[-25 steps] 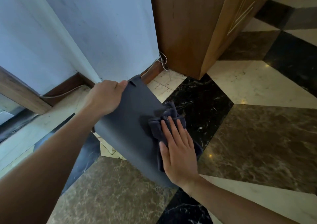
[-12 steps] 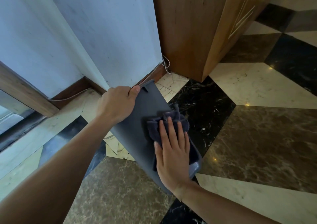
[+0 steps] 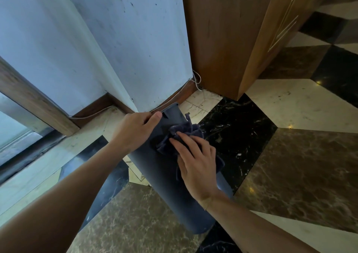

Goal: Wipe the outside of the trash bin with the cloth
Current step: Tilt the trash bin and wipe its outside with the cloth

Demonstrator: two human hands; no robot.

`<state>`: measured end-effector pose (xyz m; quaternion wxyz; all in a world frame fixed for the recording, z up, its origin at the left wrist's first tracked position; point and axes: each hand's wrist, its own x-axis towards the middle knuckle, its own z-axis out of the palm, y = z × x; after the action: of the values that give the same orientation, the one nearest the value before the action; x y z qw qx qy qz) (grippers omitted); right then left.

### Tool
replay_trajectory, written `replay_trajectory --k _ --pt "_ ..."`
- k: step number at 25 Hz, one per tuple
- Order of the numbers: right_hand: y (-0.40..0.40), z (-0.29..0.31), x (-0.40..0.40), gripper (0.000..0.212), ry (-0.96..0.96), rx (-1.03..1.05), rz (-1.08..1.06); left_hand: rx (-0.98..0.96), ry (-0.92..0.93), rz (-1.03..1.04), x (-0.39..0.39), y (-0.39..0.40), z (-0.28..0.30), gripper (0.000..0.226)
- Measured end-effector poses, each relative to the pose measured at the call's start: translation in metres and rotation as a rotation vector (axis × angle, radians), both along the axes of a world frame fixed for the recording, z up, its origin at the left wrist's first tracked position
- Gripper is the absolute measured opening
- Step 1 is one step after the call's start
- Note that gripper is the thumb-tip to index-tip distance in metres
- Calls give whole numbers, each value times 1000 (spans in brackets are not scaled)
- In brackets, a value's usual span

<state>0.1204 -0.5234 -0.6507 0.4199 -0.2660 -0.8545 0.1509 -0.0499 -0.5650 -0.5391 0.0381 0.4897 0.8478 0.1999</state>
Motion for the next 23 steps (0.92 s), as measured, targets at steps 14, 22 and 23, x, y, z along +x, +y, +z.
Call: replay_trajectory --k 14,22,23 --pt "82 31 19 36 604 -1084 -361 -776 -44 109 38 48 56 78" --pt "59 25 22 35 617 -1198 -282 -415 -177 34 101 35 32 77" --pt "53 26 18 34 618 -1195 -232 -408 -66 -46 120 33 32 71"
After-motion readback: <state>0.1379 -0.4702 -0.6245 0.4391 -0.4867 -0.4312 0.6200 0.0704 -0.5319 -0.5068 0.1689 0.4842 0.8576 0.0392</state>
